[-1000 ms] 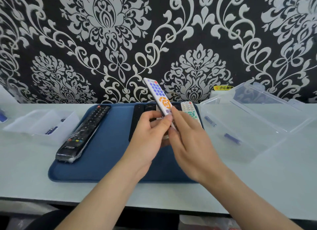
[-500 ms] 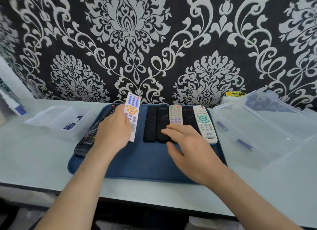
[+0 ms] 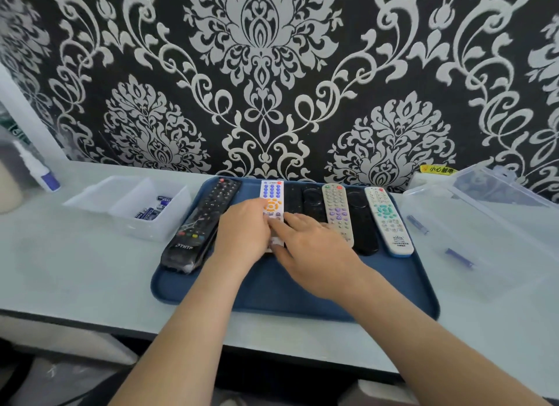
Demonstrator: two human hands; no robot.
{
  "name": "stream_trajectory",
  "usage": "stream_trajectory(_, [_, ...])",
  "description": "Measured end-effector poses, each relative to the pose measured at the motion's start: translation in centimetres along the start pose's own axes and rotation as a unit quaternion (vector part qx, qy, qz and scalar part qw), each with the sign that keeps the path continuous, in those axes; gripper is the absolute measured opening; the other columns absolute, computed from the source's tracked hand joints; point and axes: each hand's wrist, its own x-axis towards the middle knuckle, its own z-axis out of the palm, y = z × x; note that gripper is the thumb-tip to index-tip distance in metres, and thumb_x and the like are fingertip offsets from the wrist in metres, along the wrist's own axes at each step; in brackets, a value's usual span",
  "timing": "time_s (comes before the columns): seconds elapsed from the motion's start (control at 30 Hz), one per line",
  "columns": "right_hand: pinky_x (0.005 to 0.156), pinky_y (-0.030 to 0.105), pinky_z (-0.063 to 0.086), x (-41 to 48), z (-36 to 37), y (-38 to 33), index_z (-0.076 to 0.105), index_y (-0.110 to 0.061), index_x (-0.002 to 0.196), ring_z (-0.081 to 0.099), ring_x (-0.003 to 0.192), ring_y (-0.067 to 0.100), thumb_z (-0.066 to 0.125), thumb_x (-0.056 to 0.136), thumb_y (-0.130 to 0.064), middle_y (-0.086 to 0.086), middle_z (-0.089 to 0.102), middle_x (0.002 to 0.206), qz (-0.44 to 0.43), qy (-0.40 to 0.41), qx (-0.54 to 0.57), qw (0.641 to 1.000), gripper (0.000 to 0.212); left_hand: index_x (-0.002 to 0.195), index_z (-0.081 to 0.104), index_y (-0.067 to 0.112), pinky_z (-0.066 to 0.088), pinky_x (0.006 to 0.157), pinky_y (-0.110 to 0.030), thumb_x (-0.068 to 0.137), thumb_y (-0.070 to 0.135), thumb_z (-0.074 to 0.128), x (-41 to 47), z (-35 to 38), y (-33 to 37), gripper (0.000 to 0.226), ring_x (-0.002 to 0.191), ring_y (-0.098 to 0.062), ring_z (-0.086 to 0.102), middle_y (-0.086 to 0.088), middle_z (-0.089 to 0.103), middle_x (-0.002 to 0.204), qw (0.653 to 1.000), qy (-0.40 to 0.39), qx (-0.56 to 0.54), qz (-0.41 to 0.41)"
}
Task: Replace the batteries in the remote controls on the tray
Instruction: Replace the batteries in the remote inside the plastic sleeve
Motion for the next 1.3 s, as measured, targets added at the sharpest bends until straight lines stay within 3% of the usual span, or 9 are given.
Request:
stream_trajectory(0.2, [0.092, 0.046, 0.044, 1.2, 0.2, -2.0, 0.053, -0.019, 0.129, 0.035, 0.137, 0.021, 0.019, 0.095, -0.054, 0.0, 0.048, 0.141, 0.016, -0.008, -0.043, 0.999, 0.059, 0.121, 0.059, 0.016, 0.046, 0.083, -0.039, 0.095, 0.023, 0.05, 0.0, -2.0, -2.7, 0.028, 0.115, -0.026, 0.048, -0.002, 0.058, 0.124, 0.994, 0.06, 0.088, 0.014])
stream_trajectory(0.43, [0.094, 0.045, 0.044, 0.7, -0.1, -3.2, 0.059, -0.017, 0.127, 0.043, 0.132, 0.023, 0.016, 0.092, -0.05, 0.003, 0.055, 0.135, -0.006, 0.036, -0.028, 0.999, 0.065, 0.126, 0.041, 0.003, 0.043, 0.088, -0.036, 0.089, 0.019, 0.055, -0.5, -2.1, -6.0, 0.042, 0.116, -0.033, 0.051, -0.013, 0.053, 0.128, 0.98, -0.024, 0.188, -0.065])
stream_trajectory(0.63, [0.093, 0.045, 0.05, -1.5, -1.2, -2.3, 0.064, -0.012, 0.122, 0.052, 0.121, 0.024, 0.037, 0.097, -0.036, 0.004, 0.062, 0.125, -0.043, 0.109, 0.067, 0.991, 0.044, 0.099, 0.046, 0.008, 0.037, 0.067, -0.033, 0.082, 0.015, 0.059, -0.8, -3.2, -5.8, 0.023, 0.092, -0.036, 0.059, -0.014, 0.063, 0.096, 0.993, 0.034, 0.089, -0.072])
stream_trajectory(0.73, [0.102, 0.026, 0.041, -2.8, -2.6, -1.7, 0.059, -0.02, 0.131, 0.048, 0.121, 0.011, 0.045, 0.102, -0.031, -0.008, 0.059, 0.128, -0.001, 0.121, 0.202, 0.972, 0.034, 0.09, 0.059, 0.015, 0.049, 0.067, -0.036, 0.083, 0.02, 0.058, -1.2, -5.4, -5.2, 0.009, 0.08, -0.032, 0.063, -0.005, 0.067, 0.081, 0.984, 0.11, -0.109, -0.088])
stream_trajectory(0.8, [0.098, 0.02, 0.045, -3.4, -4.2, -1.6, 0.058, -0.033, 0.129, 0.054, 0.115, 0.002, 0.047, 0.101, -0.034, -0.018, 0.062, 0.121, 0.084, 0.062, 0.422, 0.901, 0.029, 0.095, 0.066, 0.019, 0.057, 0.068, -0.04, 0.089, 0.022, 0.056, -1.8, -6.6, -3.1, 0.012, 0.077, -0.031, 0.068, -0.008, 0.074, 0.085, 0.898, 0.101, -0.41, -0.123])
stream_trajectory(0.9, [0.087, 0.043, 0.058, -3.9, -6.2, -0.7, 0.065, -0.037, 0.115, 0.069, 0.108, 0.019, 0.043, 0.1, -0.044, -0.001, 0.073, 0.115, 0.145, -0.05, 0.731, 0.665, 0.028, 0.106, 0.064, 0.01, 0.058, 0.075, -0.044, 0.098, 0.016, 0.048, -3.0, -5.6, 2.5, 0.019, 0.086, -0.028, 0.068, -0.017, 0.072, 0.101, 0.706, -0.027, -0.695, -0.133])
stream_trajectory(0.93, [0.083, 0.047, 0.059, -3.9, -6.4, -0.4, 0.066, -0.033, 0.119, 0.07, 0.107, 0.026, 0.041, 0.102, -0.044, 0.005, 0.073, 0.115, 0.135, -0.062, 0.754, 0.639, 0.032, 0.108, 0.063, 0.009, 0.056, 0.084, -0.046, 0.099, 0.014, 0.047, -3.5, -4.7, 4.0, 0.019, 0.091, -0.027, 0.067, -0.015, 0.071, 0.103, 0.696, -0.036, -0.707, -0.121])
stream_trajectory(1.07, [0.064, 0.038, 0.058, -4.7, -6.2, 1.8, 0.06, -0.02, 0.124, 0.072, 0.09, 0.03, 0.042, 0.104, -0.032, 0.012, 0.073, 0.109, 0.122, 0.001, 0.741, 0.66, 0.03, 0.114, 0.059, 0.026, 0.052, 0.089, -0.034, 0.099, 0.018, 0.05, -3.7, -2.5, 7.6, 0.019, 0.097, -0.015, 0.068, 0.004, 0.072, 0.103, 0.813, -0.019, -0.579, -0.058])
stream_trajectory(1.3, [0.06, 0.038, 0.06, -5.2, -6.6, 5.9, 0.059, 0.002, 0.124, 0.073, 0.076, 0.036, 0.046, 0.098, -0.028, 0.025, 0.072, 0.096, 0.159, 0.011, 0.822, 0.546, 0.041, 0.122, 0.059, 0.008, 0.035, 0.041, -0.021, 0.099, 0.008, 0.047, -2.2, -0.7, 9.2, 0.026, 0.05, -0.012, 0.045, 0.001, 0.059, 0.07, 0.766, -0.136, -0.628, -0.024])
